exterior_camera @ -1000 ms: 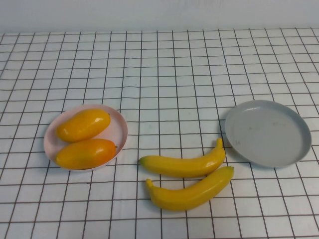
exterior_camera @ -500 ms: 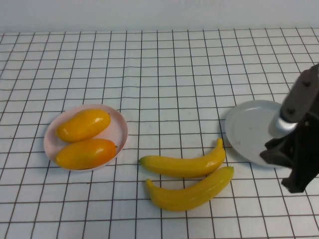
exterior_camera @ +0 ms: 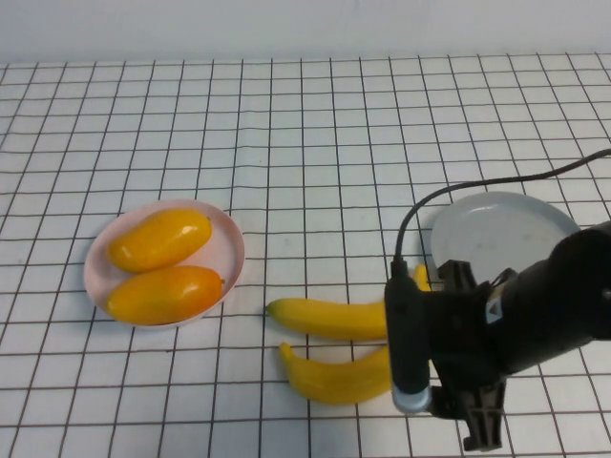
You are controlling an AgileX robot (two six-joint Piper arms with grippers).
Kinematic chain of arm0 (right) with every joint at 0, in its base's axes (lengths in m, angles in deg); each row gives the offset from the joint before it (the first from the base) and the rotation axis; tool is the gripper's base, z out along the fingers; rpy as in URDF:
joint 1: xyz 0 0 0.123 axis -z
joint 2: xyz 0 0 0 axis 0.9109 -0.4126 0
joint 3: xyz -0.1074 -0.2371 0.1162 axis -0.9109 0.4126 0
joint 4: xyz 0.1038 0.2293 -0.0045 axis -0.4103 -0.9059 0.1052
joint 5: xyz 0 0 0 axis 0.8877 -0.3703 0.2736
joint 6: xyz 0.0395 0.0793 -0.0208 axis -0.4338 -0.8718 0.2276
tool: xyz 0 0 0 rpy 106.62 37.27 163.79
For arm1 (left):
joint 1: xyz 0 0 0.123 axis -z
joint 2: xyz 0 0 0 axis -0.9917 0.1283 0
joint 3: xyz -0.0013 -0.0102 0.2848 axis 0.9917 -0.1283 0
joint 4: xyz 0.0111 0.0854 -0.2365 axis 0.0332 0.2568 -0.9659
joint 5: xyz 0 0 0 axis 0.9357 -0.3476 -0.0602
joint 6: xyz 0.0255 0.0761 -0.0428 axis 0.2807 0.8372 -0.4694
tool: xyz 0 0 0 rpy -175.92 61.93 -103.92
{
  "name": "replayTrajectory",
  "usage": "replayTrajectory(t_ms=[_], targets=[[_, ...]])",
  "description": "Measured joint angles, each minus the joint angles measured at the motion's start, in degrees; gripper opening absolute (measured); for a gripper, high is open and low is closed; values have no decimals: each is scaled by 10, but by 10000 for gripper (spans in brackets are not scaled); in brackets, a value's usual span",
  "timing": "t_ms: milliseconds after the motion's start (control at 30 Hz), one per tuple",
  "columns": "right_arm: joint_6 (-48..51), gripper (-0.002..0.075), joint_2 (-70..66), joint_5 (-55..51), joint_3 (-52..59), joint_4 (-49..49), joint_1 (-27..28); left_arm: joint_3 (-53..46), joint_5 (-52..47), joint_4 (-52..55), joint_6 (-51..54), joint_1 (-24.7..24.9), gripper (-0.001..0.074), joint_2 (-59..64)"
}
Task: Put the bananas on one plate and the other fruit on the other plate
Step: Put another type of fruit in the right plate
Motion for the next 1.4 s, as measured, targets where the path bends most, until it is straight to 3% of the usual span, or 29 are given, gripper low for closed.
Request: replayTrajectory(t_ms=[300,533,833,933,1000,1100,1233,1400], targets=[[-8,403,-119,3,-102,11,-29,0,0,0,0,0,-3,0],[-16,402,-203,-101,-207,43,-51,0,0,0,0,0,-4,0],[-54,402,-247,-134,-222,110,-73,0,0,0,0,0,-3,0],[-78,358,-254,-134,-224,115,-73,0,0,0,0,0,-3,0],[-109,320,-253,-135,-234,116,-75,0,0,0,0,0,-3,0],[-180,322,-232,-137,-266,116,-82,0,0,0,0,0,-3,0],[-358,322,-168,-167,-306,150,-81,0,0,0,0,0,-3,0],[-502,322,-100,-230,-274,280,-7,0,0,0,0,0,-4,0]])
